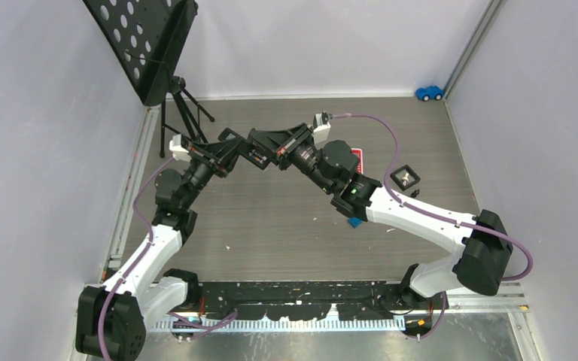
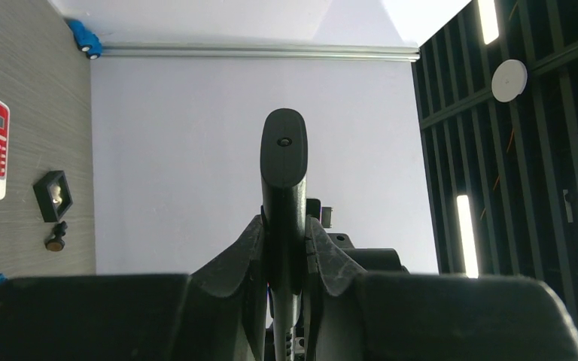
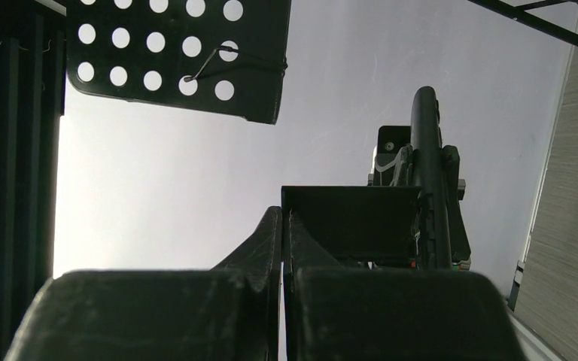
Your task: Load the batteries into the remote control
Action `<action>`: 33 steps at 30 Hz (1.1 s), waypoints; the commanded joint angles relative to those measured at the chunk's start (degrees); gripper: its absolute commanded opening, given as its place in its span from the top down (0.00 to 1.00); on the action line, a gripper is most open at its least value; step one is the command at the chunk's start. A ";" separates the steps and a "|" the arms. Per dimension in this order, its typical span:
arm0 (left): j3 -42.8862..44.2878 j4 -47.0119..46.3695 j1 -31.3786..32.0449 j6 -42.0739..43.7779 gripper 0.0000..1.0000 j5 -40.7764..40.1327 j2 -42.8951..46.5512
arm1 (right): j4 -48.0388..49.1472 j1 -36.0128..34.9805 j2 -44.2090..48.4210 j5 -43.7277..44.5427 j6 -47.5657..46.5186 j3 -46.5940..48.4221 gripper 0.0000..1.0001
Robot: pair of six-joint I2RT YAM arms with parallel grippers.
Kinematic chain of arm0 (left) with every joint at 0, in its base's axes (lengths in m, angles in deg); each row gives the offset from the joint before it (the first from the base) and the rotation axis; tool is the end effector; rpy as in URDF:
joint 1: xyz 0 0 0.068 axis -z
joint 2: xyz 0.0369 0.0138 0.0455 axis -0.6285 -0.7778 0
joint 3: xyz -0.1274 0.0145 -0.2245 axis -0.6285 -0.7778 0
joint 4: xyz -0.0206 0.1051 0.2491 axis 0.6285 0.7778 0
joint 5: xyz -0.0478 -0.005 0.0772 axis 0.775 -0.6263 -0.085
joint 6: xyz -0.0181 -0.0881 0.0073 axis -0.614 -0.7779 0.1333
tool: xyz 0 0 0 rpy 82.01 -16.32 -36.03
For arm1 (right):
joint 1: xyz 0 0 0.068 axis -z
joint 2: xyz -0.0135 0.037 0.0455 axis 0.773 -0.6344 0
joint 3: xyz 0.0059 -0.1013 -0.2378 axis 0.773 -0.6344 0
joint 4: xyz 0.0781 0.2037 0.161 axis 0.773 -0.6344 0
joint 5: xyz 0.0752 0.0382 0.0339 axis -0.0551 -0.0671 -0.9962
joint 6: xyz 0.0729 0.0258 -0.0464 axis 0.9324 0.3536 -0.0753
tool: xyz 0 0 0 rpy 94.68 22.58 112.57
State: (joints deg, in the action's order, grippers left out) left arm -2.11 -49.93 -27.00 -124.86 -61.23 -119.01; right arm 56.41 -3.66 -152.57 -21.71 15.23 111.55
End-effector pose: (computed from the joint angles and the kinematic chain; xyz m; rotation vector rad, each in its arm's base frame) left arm 0.2647 -0.0856 0.2944 -0.8773 1.3831 -1.8801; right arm 0.2367 0.3099 0.3723 0.5853 1.5894 1.8586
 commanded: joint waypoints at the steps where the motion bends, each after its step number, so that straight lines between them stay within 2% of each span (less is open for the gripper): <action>1: -0.25 -4.44 0.18 -0.98 1.00 1.16 1.48 | 3.97 -0.37 -1.48 0.13 0.81 2.14 1.00; 12: 0.59 -5.64 0.18 -2.03 1.00 0.55 1.18 | 1.45 -0.39 -0.40 0.45 1.77 -0.71 0.99; 22: 1.62 -5.32 0.18 -4.05 1.00 0.19 0.80 | -1.85 -1.15 3.88 6.09 -3.05 -7.02 0.82; 33: 3.39 -1.23 0.19 -4.23 1.00 -0.59 1.30 | -2.05 -2.43 3.79 9.63 -3.15 -9.68 0.83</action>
State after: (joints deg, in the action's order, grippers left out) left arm -2.48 -46.71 -27.24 -127.72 -63.59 -119.18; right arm 57.85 -5.47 -148.83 -16.66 14.31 103.31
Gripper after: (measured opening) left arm 0.177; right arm 0.179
